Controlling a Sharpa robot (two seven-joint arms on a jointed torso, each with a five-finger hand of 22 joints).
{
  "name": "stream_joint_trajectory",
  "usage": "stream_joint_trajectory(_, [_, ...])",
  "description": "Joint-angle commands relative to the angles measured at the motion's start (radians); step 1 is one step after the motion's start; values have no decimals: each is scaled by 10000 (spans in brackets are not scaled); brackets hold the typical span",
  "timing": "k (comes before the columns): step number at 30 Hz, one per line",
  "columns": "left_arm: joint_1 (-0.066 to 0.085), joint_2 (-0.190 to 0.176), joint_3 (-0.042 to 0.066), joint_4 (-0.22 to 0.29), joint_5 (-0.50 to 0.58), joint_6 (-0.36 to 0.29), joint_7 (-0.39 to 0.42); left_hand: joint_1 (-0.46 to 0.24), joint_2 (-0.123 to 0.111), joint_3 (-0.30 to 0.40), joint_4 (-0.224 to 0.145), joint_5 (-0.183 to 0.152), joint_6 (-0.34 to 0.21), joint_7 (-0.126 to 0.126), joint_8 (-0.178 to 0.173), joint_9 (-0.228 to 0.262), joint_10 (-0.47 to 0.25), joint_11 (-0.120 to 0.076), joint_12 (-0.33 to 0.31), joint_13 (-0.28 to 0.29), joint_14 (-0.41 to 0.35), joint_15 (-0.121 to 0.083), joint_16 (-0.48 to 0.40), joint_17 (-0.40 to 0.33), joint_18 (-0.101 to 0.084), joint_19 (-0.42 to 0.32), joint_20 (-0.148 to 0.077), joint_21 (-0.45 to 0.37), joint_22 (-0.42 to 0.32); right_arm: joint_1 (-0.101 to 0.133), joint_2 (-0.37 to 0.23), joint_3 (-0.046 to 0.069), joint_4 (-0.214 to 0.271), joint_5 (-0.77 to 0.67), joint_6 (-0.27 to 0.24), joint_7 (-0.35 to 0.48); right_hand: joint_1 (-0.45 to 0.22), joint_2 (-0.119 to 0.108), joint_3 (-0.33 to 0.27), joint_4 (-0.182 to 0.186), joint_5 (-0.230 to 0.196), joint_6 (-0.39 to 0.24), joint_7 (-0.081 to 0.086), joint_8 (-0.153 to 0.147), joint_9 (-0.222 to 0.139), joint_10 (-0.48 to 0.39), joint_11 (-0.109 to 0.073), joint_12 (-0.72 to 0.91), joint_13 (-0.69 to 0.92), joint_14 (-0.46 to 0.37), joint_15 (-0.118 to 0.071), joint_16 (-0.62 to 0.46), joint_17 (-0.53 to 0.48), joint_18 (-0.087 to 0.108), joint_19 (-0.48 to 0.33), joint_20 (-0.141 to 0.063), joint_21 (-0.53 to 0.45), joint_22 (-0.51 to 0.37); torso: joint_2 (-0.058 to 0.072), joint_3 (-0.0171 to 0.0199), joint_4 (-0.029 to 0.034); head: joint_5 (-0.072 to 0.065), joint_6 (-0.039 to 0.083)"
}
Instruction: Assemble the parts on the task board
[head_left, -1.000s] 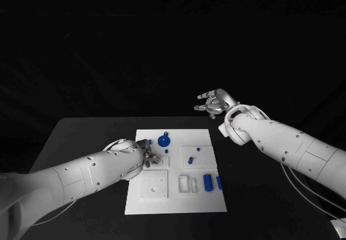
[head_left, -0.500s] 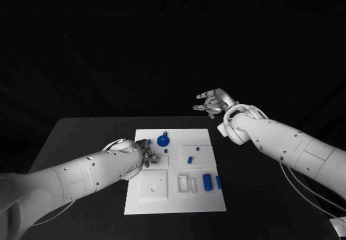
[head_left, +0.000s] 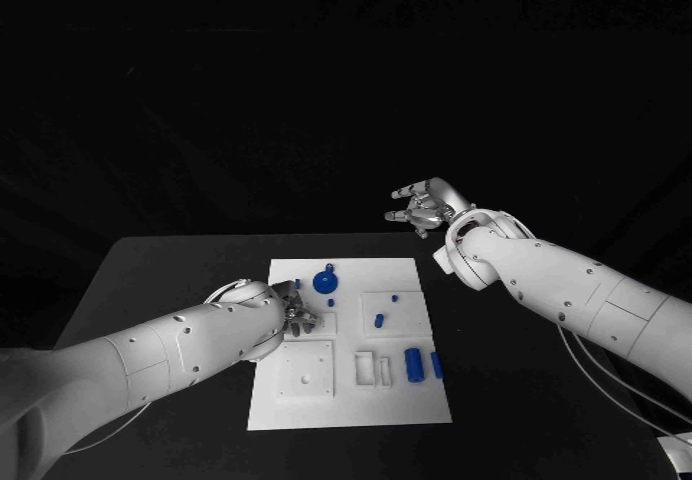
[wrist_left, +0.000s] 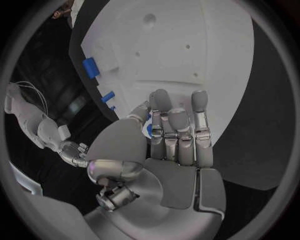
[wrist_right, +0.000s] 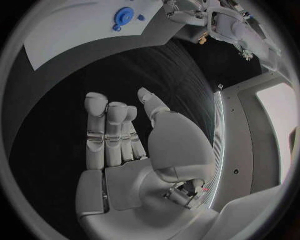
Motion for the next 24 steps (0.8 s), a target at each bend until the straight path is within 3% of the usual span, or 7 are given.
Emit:
stream_joint_trajectory(1, [-2, 24, 0, -12, 8, 236, 53, 0, -214, -37, 175, -133, 8, -30, -21, -8, 482, -45, -48, 7, -17, 35, -43, 9, -148, 33, -3, -54, 177, -4, 7, 4, 4, 3, 122, 37, -81, 34, 22, -46, 35, -33, 33, 33, 12, -63, -15, 47, -8, -83, 6, 13, -11, 170, 471, -12, 14, -8, 0, -6, 7, -11, -9])
stream_joint_trajectory(10, [-2, 5, 1, -32, 11, 180, 56, 156, -456, -97, 593, -443, 18, -19, -20, 16, 480, -42, -77, 19, -28, 32, -55, 18, -149, 41, -6, -80, 182, -5, 7, 4, 0, 3, 120, 40, -81, 34, 22, -46, 35, -33, 33, 33, 12, -63, -15, 47, -8, -83, 6, 13, -11, 170, 471, -12, 14, -8, -1, -10, -3, -9, -18])
stream_joint_trajectory(14, [-2, -55, 4, -37, 13, 129, 70, 113, -729, -86, 935, -1099, 66, -15, -13, 37, 480, -39, -82, 26, -30, 36, -53, 22, -149, 40, -2, -88, 180, -6, 0, 4, -1, 3, 116, 42, -81, 34, 22, -46, 35, -33, 33, 33, 12, -63, -15, 47, -8, -83, 6, 13, -11, 170, 471, -12, 14, -8, 0, -8, 0, -15, -27])
stream_joint_trajectory(15, [-2, -74, 6, -34, 19, 119, 77, 35, -749, -457, 998, -833, 77, -4, -9, 55, 480, -35, -84, 27, -32, 39, -54, 23, -148, 41, -1, -89, 181, -6, -3, 4, -2, 3, 114, 42, -81, 34, 22, -46, 35, -33, 33, 33, 12, -63, -15, 47, -8, -83, 6, 13, -11, 170, 471, -12, 14, -8, 0, -7, 0, -20, -25])
stream_joint_trajectory(16, [-2, -94, 11, -28, 31, 113, 84, 69, -741, -783, 1065, -1017, 74, -2, -15, 67, 480, -33, -90, 27, -35, 39, -59, 22, -147, 39, 1, -93, 181, -7, -6, 4, -3, 3, 112, 42, -81, 34, 22, -46, 35, -33, 33, 33, 12, -63, -15, 47, -8, -83, 6, 13, -11, 170, 471, -12, 14, -8, -1, -8, 0, -24, -25])
stream_joint_trajectory(22, [1, -215, 90, 76, 190, 136, 130, 352, -1361, -2023, 2571, -1718, 81, 24, -23, 54, 478, -15, -142, 26, -66, 51, -73, 23, -147, 21, 9, -109, 182, -11, -19, 4, -20, 4, 108, 42, -84, 33, 4, -21, 31, -63, 35, 34, 12, -67, -13, 37, -20, -81, 5, 10, -11, 170, 471, -12, 10, -20, 0, -10, 0, -50, -9])
stream_joint_trajectory(24, [2, -244, 175, 110, 246, 156, 148, 242, -1444, -2426, 2693, -1752, 64, 40, -26, 42, 477, -11, -156, 27, -79, 53, -78, 23, -147, 11, 12, -120, 181, -12, -22, 4, -31, 5, 115, 41, -84, 33, 4, -21, 31, -63, 35, 34, 12, -67, -13, 37, -20, -81, 5, 10, -11, 170, 471, -12, 10, -20, 0, -10, 0, -53, -2])
